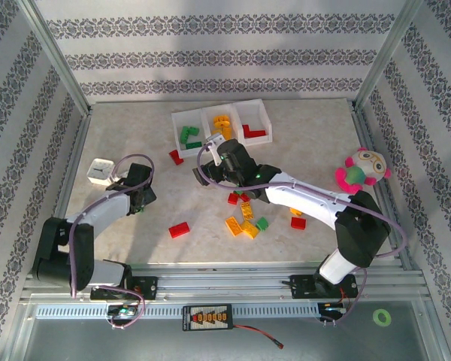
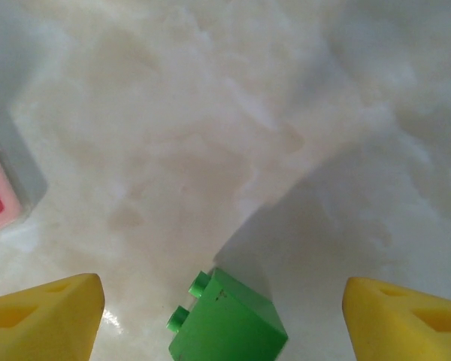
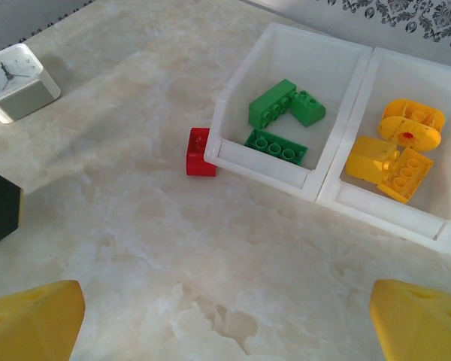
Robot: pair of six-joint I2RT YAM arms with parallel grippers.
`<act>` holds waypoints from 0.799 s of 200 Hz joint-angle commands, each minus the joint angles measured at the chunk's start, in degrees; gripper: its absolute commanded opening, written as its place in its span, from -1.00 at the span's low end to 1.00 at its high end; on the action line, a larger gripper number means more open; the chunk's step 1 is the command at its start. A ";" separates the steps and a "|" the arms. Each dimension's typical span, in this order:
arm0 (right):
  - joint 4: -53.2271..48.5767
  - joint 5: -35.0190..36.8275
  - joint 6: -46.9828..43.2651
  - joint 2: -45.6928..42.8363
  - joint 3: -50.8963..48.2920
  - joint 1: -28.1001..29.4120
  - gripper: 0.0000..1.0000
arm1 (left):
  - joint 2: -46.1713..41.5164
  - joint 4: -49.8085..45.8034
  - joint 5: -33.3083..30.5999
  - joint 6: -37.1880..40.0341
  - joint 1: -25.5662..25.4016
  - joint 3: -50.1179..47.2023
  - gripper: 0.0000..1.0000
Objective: Sort the legos into containers by color
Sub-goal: Pick up the lego from the middle-left of the table.
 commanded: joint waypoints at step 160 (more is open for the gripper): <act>1.43 -0.72 1.24 3.86 2.96 1.04 0.95 | 7.53 -1.96 17.76 8.33 0.10 3.43 0.07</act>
